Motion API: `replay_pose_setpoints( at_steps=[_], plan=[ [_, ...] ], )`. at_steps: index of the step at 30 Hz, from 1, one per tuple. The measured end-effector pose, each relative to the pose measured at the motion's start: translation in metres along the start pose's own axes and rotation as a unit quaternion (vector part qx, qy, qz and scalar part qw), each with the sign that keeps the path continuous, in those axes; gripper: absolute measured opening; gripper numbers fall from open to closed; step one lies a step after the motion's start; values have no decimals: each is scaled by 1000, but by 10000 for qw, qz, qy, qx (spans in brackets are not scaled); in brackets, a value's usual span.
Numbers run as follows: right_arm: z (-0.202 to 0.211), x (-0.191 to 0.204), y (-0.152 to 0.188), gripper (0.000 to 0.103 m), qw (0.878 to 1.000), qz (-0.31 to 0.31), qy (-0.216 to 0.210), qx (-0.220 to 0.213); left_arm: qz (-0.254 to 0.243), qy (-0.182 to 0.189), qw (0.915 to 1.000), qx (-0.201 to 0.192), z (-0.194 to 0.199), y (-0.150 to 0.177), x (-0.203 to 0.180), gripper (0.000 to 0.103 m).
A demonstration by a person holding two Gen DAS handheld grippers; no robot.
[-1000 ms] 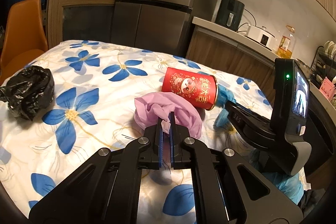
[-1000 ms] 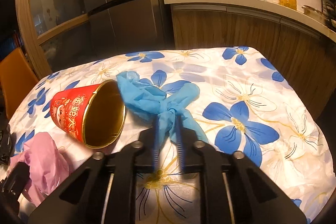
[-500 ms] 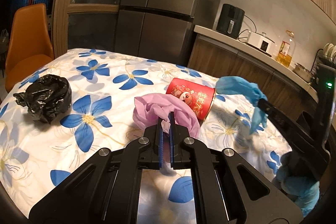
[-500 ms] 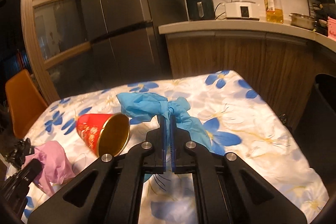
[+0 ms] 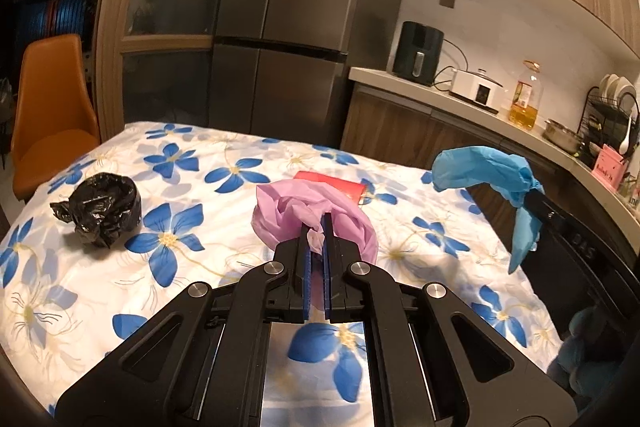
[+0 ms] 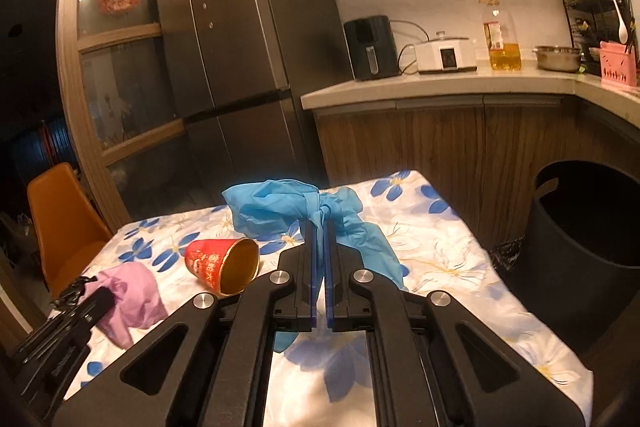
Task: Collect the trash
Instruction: 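Lift the pink glove in the left tool while the right tool lifts the blue glove toward the bin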
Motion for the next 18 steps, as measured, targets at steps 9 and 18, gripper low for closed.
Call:
replay_pose_setpoints(
  at_steps=[9, 18],
  plan=[
    [42, -29, -4, 4, 9997, -55, 109, -211, -261, 165, 9995, -60, 15, 1, -40, 3],
    [71, -63, -18, 4, 9982, -212, 279, -480, -545, 382, 9977, -133, 22, -1, -82, 3]
  ],
)
Point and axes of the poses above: each gripper's, at about its wrist camera, not at the fingertips, and z roughly against the way its jaws point, x to its left, y to its underside, the point moved 10 cm from there along -z, roughly the way its jaws point, and after that the axes turned 6 degrees about y, right-handed, at the moved point
